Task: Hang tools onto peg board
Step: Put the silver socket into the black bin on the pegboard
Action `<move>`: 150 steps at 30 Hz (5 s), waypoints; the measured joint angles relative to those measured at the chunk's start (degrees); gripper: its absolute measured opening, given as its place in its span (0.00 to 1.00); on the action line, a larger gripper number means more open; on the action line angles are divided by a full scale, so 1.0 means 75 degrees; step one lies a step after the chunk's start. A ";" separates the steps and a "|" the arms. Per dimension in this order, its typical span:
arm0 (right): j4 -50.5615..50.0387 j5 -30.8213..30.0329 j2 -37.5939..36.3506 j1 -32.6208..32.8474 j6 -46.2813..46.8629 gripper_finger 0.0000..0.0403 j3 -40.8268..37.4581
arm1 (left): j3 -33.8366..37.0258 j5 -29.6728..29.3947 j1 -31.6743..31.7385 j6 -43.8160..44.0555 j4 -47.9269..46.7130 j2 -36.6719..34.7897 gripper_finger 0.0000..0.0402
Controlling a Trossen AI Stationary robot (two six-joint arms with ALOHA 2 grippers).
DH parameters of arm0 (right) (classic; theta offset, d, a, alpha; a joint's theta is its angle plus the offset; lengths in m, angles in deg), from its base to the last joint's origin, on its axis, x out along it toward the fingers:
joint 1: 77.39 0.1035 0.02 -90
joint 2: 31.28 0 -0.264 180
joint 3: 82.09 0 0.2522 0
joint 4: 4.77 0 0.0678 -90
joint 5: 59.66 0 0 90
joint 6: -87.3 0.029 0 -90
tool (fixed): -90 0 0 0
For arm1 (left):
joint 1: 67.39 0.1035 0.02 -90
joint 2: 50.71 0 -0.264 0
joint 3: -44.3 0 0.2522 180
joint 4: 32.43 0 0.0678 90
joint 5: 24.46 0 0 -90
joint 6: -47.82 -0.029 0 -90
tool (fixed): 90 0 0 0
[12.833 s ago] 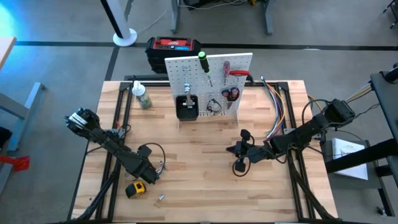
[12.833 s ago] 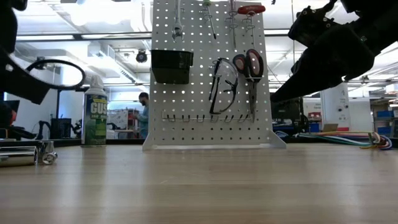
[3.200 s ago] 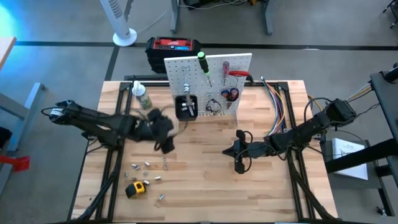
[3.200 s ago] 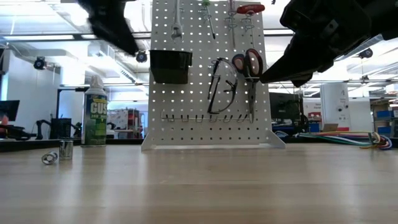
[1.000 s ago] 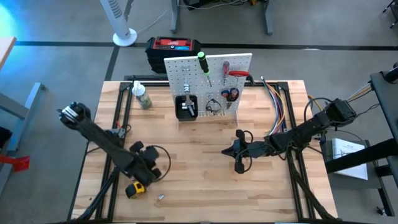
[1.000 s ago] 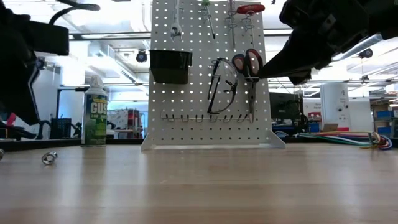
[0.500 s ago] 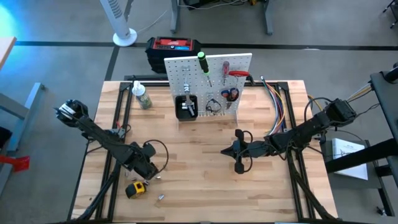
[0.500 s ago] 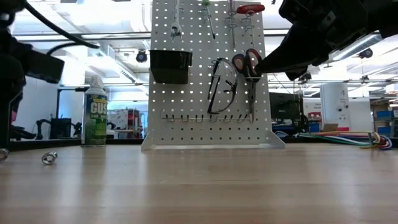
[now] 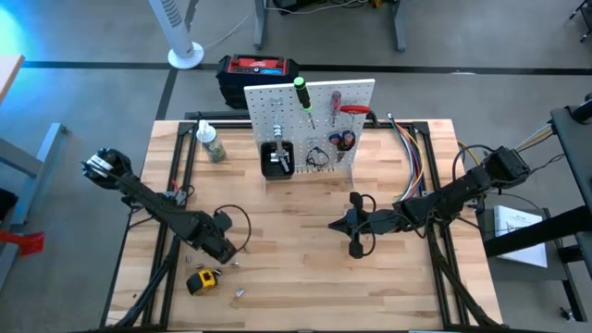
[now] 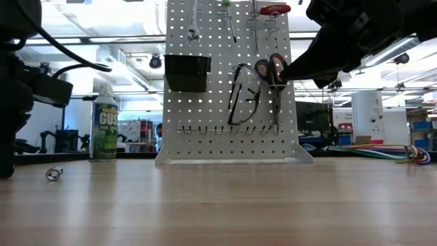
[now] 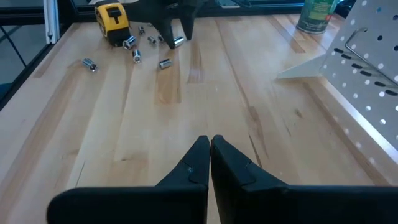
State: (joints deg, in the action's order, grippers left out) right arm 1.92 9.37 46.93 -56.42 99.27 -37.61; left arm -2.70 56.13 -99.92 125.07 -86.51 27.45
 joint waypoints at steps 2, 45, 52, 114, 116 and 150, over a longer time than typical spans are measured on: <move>0.0000 -0.0001 0.0000 0.0001 0.0000 0.00 0.0000 | 0.0024 -0.0012 0.0003 -0.0002 0.0000 -0.0007 0.53; 0.0105 -0.0001 0.0000 -0.0002 0.0140 0.00 -0.0003 | -0.5326 -0.4015 0.2987 -0.6539 -0.1203 -0.0520 0.23; 0.0729 -0.0655 0.0000 -0.0001 0.0142 0.00 -0.0009 | -0.5251 -0.3112 0.3836 -0.7752 -0.0484 -0.0520 0.32; 0.0377 0.0074 0.2192 -0.0161 -0.0777 0.37 0.1527 | -0.0831 -0.0683 0.2280 -0.9086 0.0554 0.1144 0.50; 0.0353 0.0076 0.2192 -0.0162 -0.0784 0.36 0.1527 | -0.0827 -0.0497 0.2455 -0.9247 0.0600 0.1163 0.48; 0.0271 0.0069 0.2194 -0.0168 -0.0463 0.09 0.1518 | -0.3357 -0.2266 0.2120 -0.8147 0.0773 -0.1589 0.12</move>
State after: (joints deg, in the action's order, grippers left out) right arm 3.95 9.89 63.39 -57.68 95.79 -26.22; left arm -27.88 39.13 -84.02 63.96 -80.71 15.54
